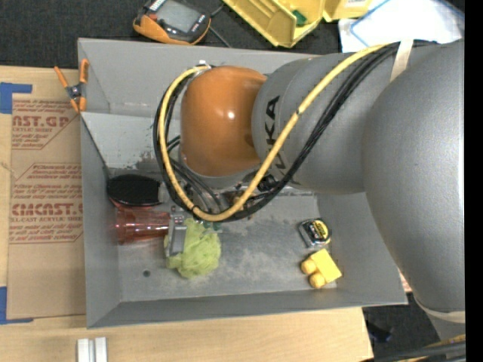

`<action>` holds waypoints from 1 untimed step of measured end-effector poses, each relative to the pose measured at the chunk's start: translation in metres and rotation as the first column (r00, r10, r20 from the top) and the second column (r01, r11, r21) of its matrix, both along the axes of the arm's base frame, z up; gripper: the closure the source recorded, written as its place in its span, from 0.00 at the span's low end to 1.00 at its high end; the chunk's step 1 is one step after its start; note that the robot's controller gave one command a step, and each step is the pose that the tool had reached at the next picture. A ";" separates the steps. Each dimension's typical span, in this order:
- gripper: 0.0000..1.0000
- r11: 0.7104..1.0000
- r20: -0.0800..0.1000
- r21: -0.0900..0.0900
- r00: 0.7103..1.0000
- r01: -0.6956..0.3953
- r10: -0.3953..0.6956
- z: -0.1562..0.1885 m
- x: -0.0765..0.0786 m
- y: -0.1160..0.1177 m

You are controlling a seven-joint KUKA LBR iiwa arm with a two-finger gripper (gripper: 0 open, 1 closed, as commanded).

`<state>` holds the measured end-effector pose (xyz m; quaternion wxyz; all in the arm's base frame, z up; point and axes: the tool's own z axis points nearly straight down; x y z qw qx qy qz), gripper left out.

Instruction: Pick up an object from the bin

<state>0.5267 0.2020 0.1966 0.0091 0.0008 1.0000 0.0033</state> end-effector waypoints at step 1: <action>0.00 1.000 -0.023 -0.012 1.000 -0.020 0.020 -0.102 -0.001 -0.015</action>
Offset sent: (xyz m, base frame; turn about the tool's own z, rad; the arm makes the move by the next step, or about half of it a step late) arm 0.0362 0.0104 -0.0533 -0.0554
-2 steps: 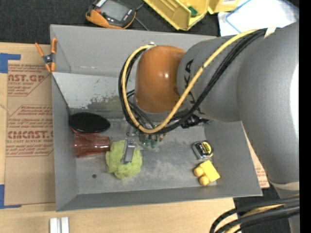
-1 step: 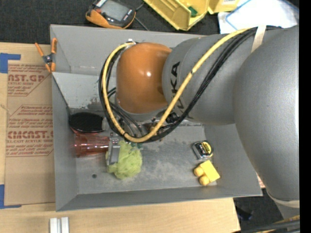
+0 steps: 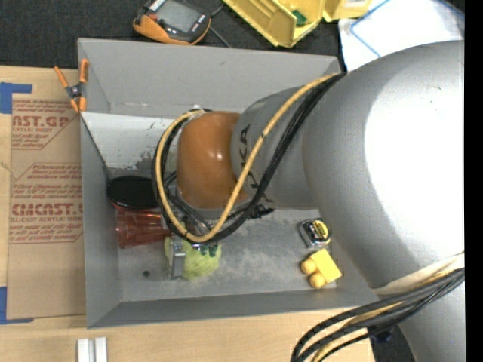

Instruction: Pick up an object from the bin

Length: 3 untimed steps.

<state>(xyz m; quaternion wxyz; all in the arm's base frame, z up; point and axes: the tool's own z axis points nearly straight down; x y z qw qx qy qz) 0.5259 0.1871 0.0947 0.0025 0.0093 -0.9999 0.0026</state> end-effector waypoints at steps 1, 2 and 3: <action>0.00 0.999 0.041 0.018 0.999 -0.036 0.036 0.052 0.040 0.027; 0.00 1.000 0.037 0.017 0.999 -0.020 0.020 0.035 0.038 0.023; 1.00 0.934 0.041 0.001 0.933 -0.357 0.357 -0.025 0.018 0.038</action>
Offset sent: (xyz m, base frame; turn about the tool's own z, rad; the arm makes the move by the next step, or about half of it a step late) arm 0.0285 0.0041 -0.0247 0.0319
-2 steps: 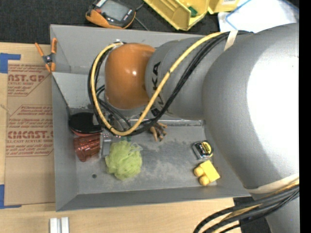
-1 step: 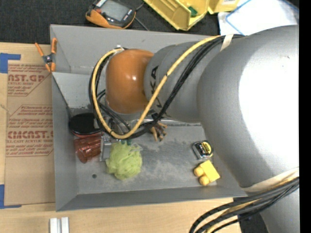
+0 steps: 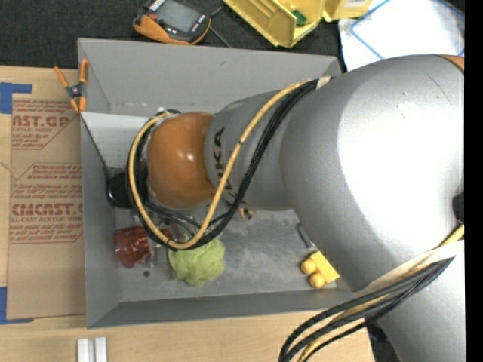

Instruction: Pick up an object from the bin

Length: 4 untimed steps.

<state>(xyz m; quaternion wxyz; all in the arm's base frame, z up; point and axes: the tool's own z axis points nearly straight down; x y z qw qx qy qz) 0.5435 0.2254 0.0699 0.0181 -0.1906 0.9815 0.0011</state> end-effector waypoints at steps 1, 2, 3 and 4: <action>1.00 1.000 0.000 0.000 1.000 0.000 0.000 0.000 0.000 0.000; 1.00 1.000 0.009 0.003 1.000 0.000 0.000 0.078 0.019 0.012; 1.00 1.000 -0.007 -0.001 1.000 -0.007 0.007 0.071 0.002 0.015; 1.00 0.998 0.010 0.001 0.998 -0.068 0.068 0.068 0.033 0.003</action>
Offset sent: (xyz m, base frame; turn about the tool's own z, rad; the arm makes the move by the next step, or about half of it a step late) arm 0.0171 0.0116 0.0739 -0.0014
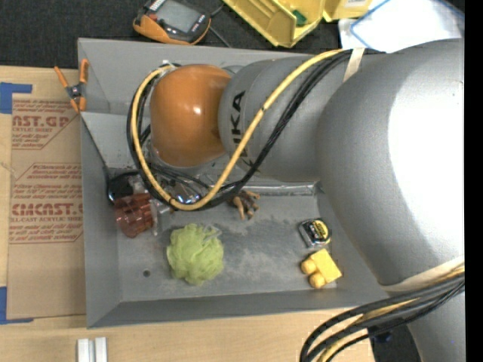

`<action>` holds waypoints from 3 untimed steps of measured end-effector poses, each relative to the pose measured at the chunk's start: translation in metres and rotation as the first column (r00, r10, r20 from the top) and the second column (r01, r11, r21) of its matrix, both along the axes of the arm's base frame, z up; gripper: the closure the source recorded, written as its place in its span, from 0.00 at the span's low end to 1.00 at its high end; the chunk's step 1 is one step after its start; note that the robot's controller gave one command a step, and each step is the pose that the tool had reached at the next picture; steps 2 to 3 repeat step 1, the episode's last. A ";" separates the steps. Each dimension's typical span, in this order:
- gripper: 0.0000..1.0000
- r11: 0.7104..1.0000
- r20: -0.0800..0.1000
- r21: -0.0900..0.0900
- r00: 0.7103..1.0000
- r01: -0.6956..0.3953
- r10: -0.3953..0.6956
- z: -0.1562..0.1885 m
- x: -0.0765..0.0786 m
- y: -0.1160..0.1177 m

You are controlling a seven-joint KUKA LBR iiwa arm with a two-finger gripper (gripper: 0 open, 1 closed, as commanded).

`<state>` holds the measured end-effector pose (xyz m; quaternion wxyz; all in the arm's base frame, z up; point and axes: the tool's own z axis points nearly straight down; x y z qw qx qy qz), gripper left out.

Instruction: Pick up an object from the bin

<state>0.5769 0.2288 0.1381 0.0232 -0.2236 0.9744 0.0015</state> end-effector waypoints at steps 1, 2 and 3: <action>1.00 0.999 -0.013 -0.003 0.999 0.032 -0.033 0.100 -0.023 0.004; 1.00 0.999 -0.013 -0.003 0.999 0.032 -0.033 0.100 -0.023 0.004; 1.00 0.999 -0.013 -0.003 0.999 0.032 -0.033 0.100 -0.023 0.004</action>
Offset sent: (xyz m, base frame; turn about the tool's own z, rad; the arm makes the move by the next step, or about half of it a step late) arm 0.0013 -0.0068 0.0069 -0.0081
